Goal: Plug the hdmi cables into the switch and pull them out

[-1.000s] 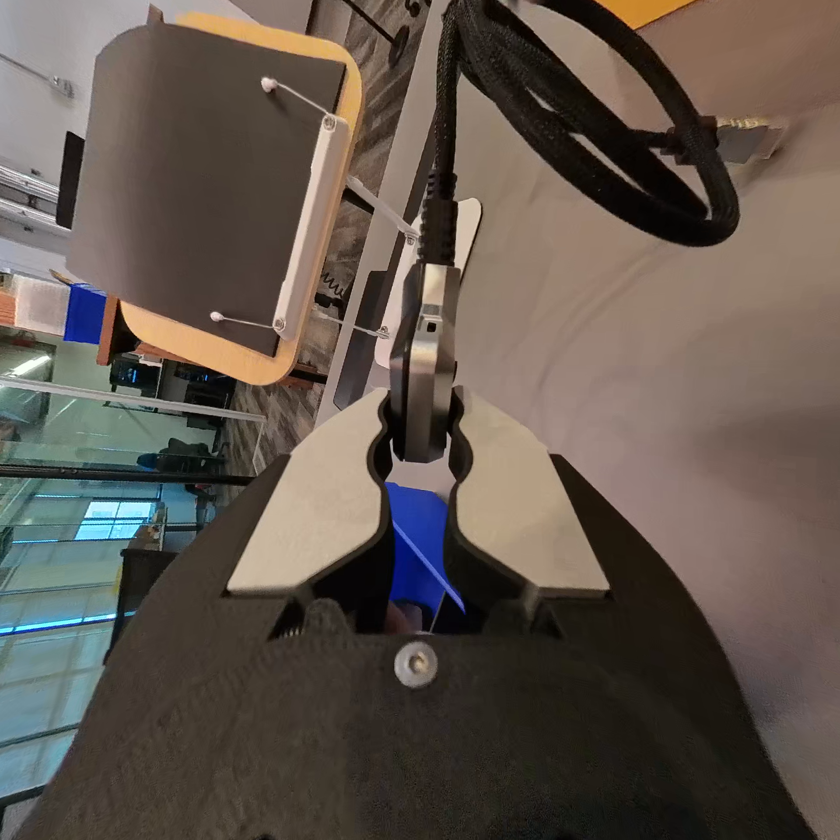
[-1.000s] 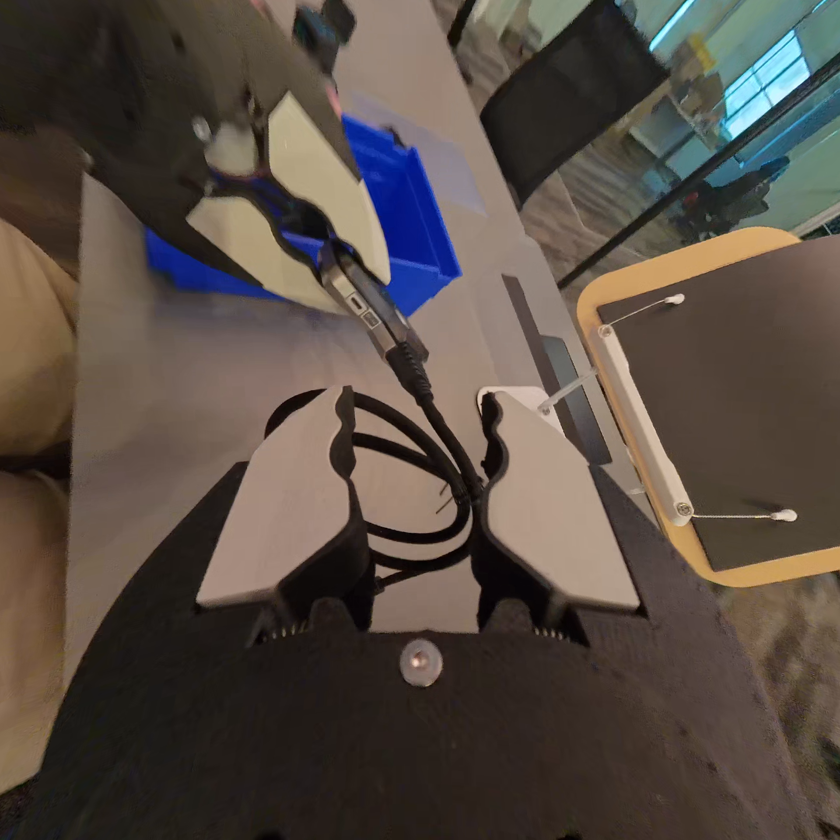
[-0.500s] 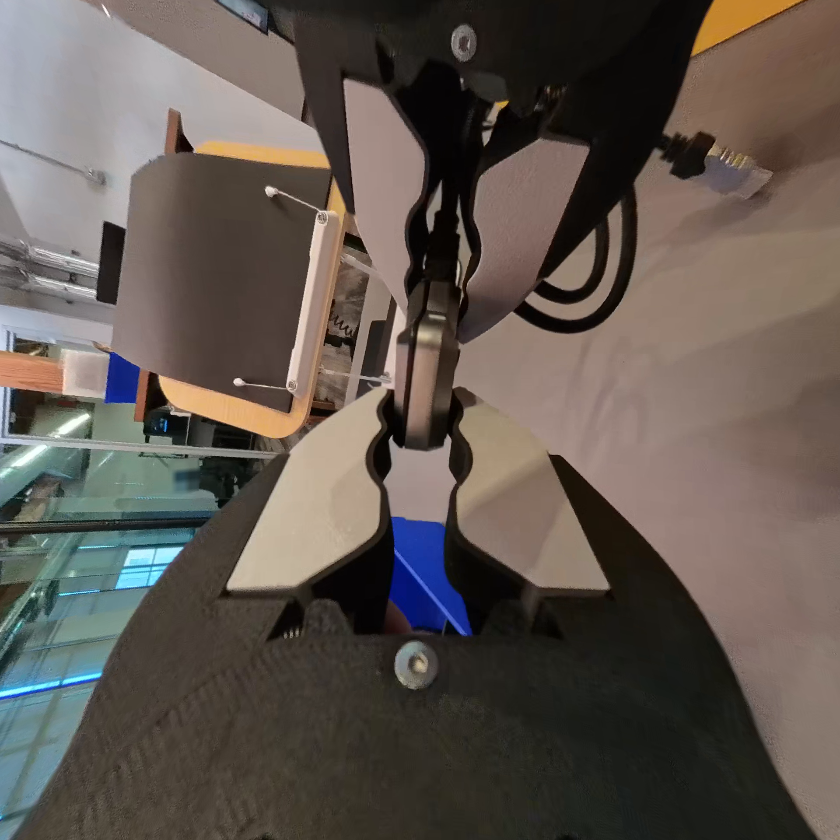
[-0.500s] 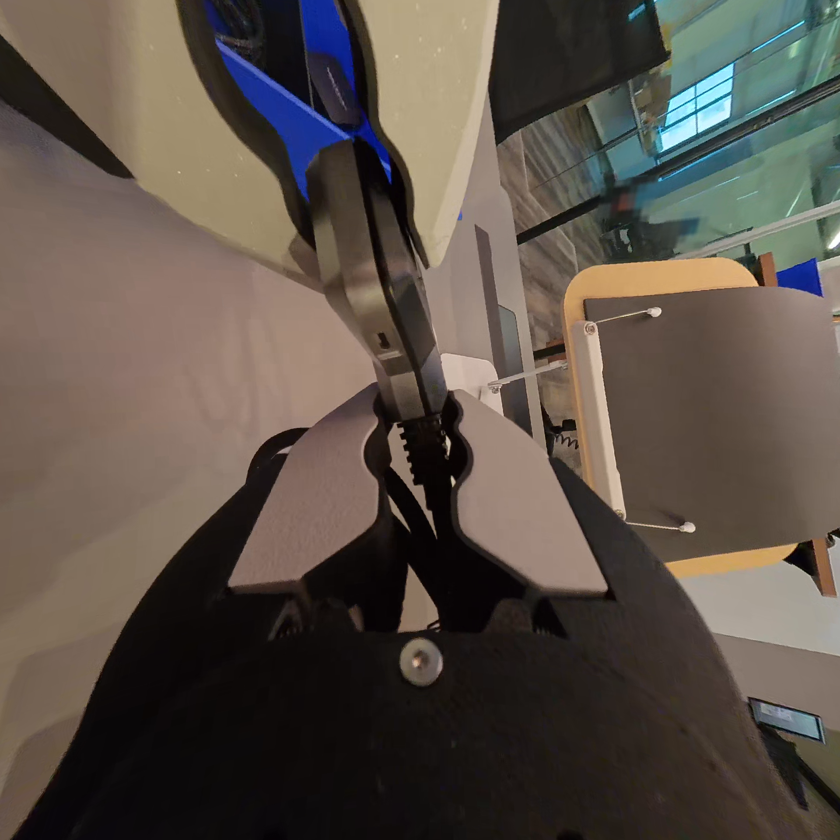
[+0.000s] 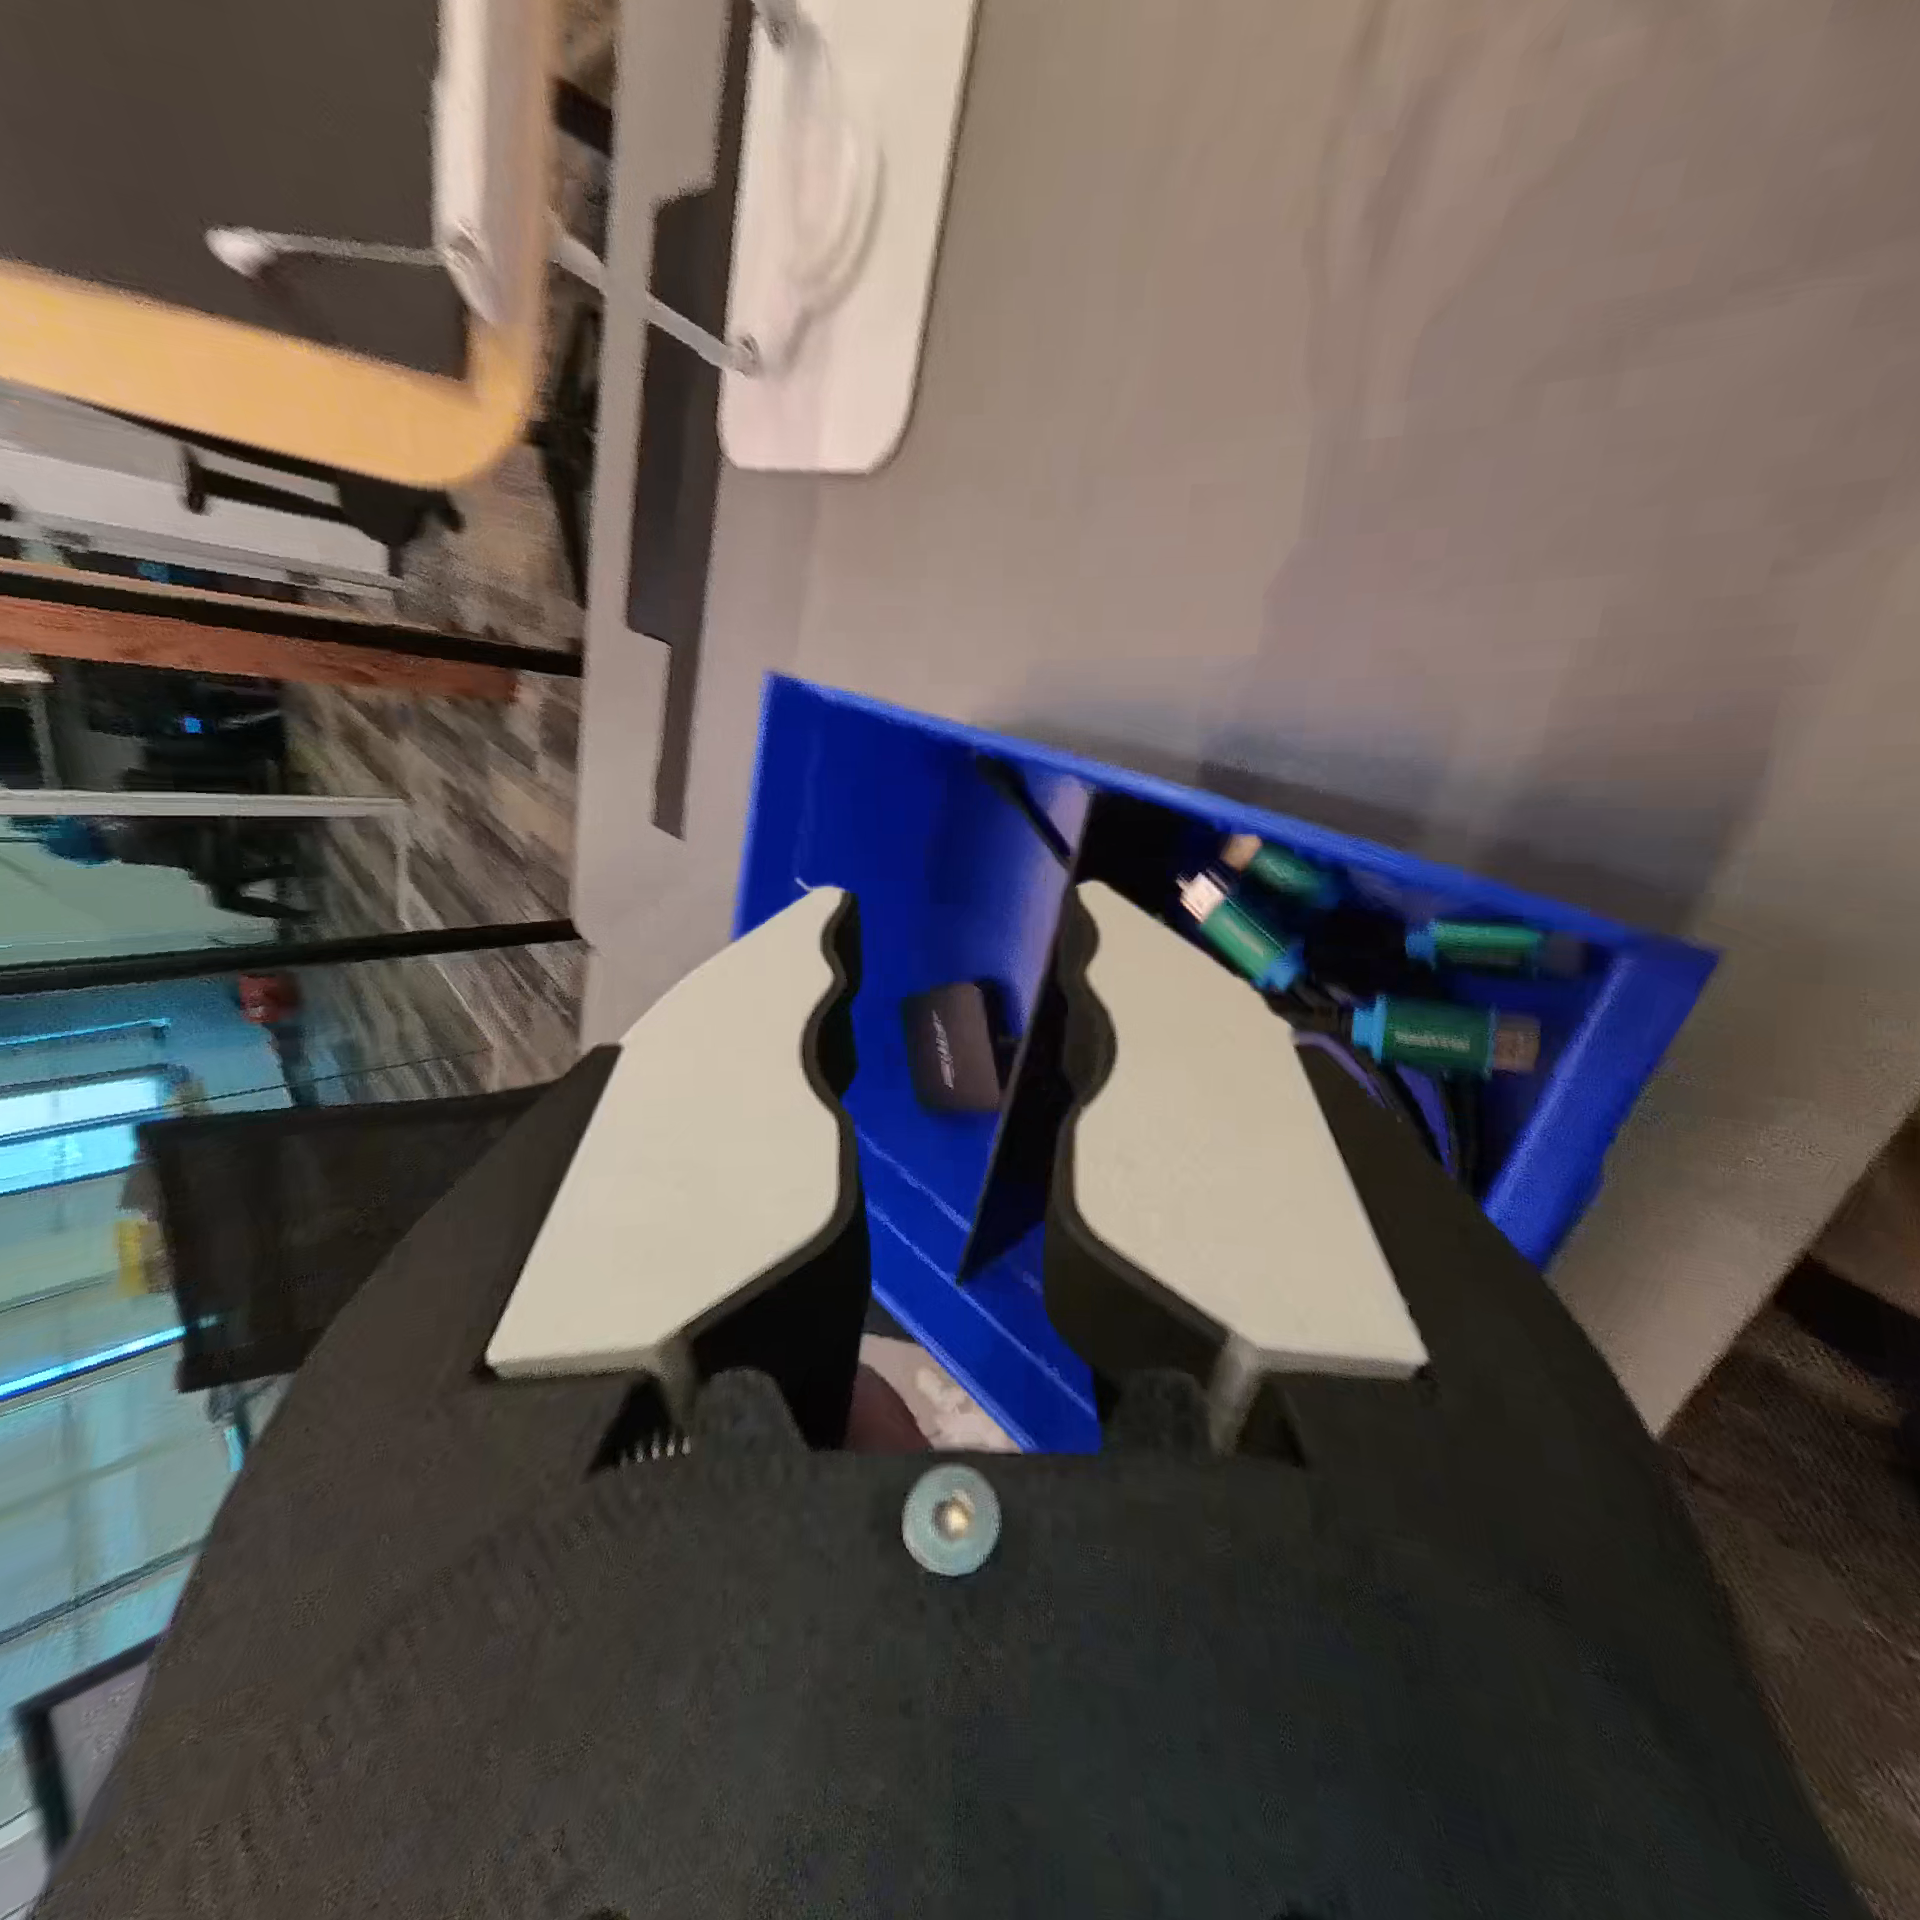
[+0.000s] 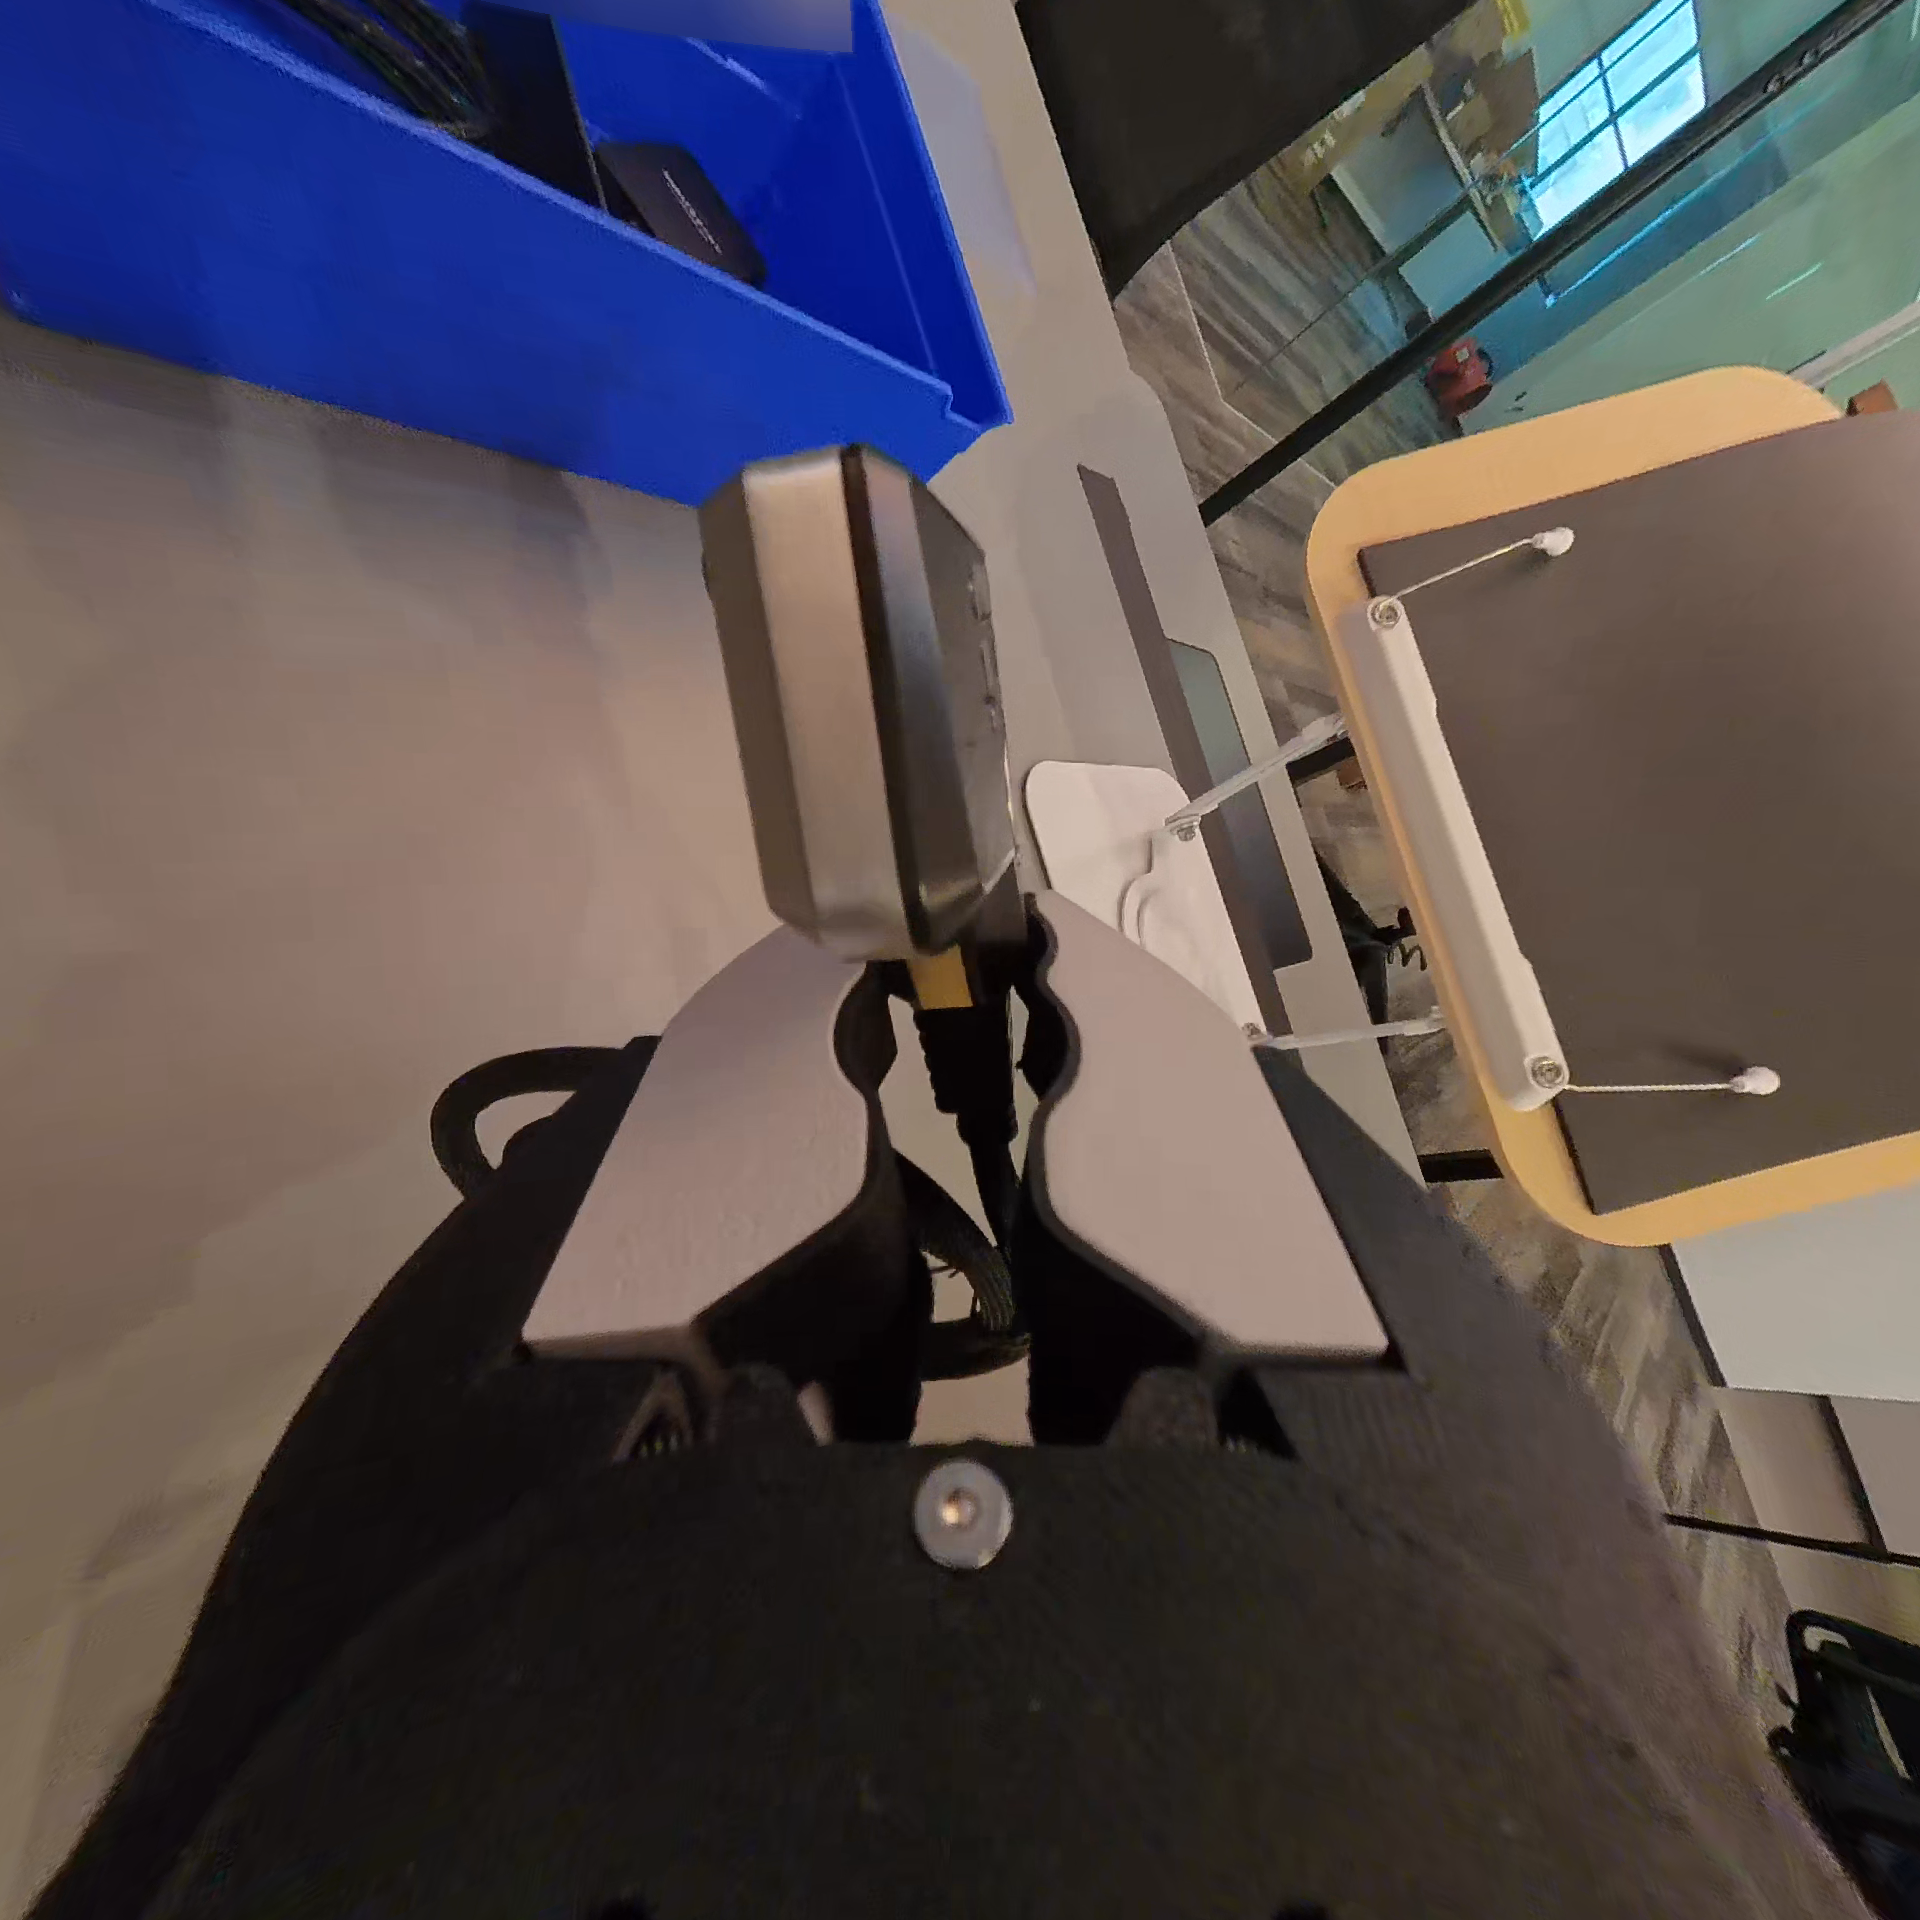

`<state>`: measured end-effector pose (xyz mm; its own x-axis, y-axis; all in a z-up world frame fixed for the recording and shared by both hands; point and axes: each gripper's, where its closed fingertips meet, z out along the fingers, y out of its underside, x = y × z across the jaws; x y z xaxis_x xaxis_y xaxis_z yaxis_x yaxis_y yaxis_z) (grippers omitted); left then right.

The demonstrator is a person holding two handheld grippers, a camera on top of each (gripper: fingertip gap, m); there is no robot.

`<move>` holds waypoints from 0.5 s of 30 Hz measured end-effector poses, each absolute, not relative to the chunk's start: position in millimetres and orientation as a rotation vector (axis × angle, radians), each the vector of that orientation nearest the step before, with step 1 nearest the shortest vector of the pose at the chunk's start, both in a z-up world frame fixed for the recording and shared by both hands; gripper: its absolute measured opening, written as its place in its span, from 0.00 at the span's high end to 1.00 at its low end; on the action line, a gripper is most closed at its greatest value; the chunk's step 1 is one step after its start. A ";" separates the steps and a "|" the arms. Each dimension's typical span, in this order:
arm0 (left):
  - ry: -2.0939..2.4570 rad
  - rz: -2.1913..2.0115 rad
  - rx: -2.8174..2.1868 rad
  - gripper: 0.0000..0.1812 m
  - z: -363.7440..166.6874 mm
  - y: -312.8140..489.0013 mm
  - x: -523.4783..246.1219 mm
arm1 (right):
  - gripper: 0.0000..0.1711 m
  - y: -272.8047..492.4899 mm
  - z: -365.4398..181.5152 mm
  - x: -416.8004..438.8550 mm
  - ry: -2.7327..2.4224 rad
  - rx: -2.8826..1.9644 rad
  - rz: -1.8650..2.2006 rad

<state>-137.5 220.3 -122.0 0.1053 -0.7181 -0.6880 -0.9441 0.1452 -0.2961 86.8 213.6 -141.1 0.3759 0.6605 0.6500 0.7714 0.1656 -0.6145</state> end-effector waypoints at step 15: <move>1.663 0.236 -1.859 0.83 -226.3 207.7 -168.7 | 0.89 217.4 -156.6 90.0 -1.340 -1.581 -0.100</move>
<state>-168.7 207.7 -226.3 0.1892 -0.8327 -0.5203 -0.9446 -0.0097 -0.3281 90.0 217.4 -156.6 0.3777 0.6874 0.6204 0.7721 0.1359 -0.6208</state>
